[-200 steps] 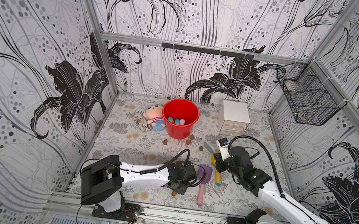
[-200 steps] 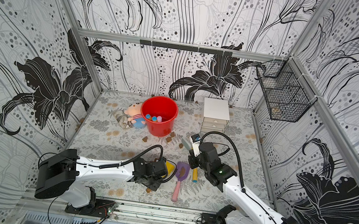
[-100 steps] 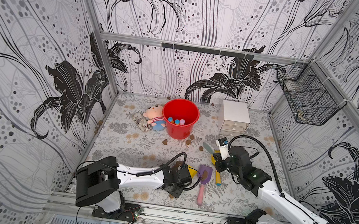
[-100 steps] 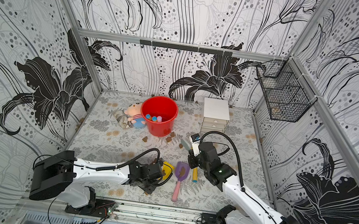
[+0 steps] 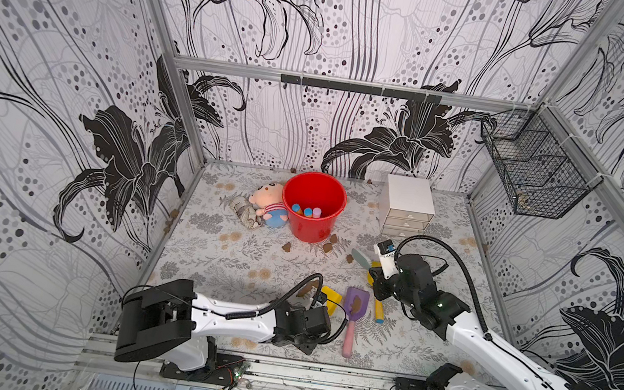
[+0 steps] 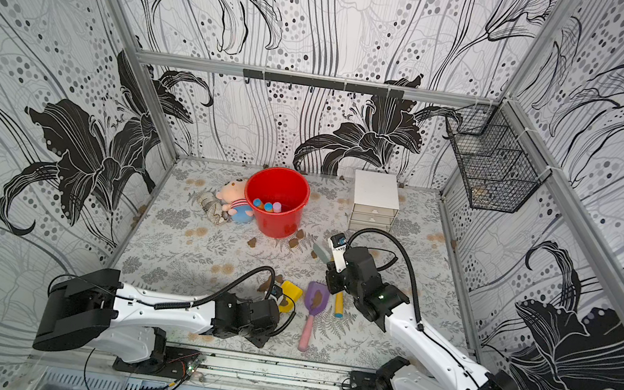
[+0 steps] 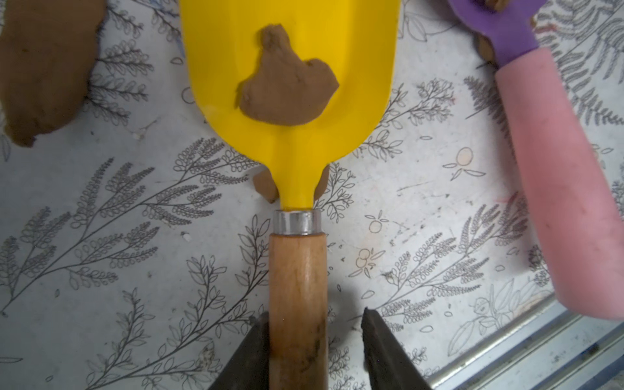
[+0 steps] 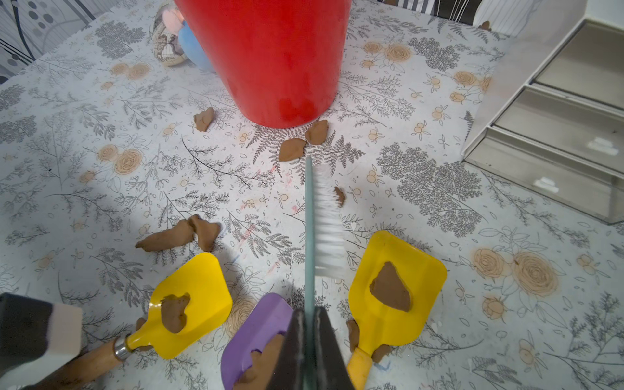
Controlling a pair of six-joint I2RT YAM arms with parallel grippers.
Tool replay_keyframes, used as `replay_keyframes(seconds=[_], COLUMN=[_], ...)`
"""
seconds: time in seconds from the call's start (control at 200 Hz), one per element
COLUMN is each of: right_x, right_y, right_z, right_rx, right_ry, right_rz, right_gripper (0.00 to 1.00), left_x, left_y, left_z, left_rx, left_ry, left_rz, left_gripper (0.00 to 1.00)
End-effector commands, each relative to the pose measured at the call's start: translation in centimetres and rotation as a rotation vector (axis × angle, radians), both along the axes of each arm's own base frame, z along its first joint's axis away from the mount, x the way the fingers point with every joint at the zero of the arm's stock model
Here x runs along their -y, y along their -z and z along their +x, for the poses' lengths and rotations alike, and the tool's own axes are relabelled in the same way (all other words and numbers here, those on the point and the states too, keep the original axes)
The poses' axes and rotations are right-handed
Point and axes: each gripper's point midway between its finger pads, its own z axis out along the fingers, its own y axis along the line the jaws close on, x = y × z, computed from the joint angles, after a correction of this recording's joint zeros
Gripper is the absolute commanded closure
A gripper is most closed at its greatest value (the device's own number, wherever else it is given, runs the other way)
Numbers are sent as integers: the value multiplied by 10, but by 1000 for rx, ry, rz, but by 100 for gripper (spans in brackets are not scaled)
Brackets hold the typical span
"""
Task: Brush the soil off the hand trowel and place it into the bucket
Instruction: Pick up the hand trowel from the center of the board.
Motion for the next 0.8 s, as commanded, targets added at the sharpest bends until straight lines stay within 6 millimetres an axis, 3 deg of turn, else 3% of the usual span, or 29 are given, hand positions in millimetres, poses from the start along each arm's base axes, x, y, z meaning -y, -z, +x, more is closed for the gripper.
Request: replay_keyframes(seconds=[0.0,0.265,0.426,0.546,0.796], right_x=[-3,-9,-17,-17,-10], right_y=[-9,-9,-13,-24,-66], right_z=[1,-3,-13,-20,-31], right_rx=[4,-27,-76,-120,-271], right_ry=[5,-14,-48,-60,-66], right_rz=[40,80,132,195,521], right_gripper=[100,100,100,100,100], left_x=[-14,-16,-17,-18,-54], left_y=[8,5,-7,-31,-91], left_z=[1,0,1,4,26], left_rx=[20,35,46,50,19], left_ry=[-33,-34,-25,-45,-169], left_rz=[22,-14,-45,-105,-201], left_gripper=[60,76,86,100,100])
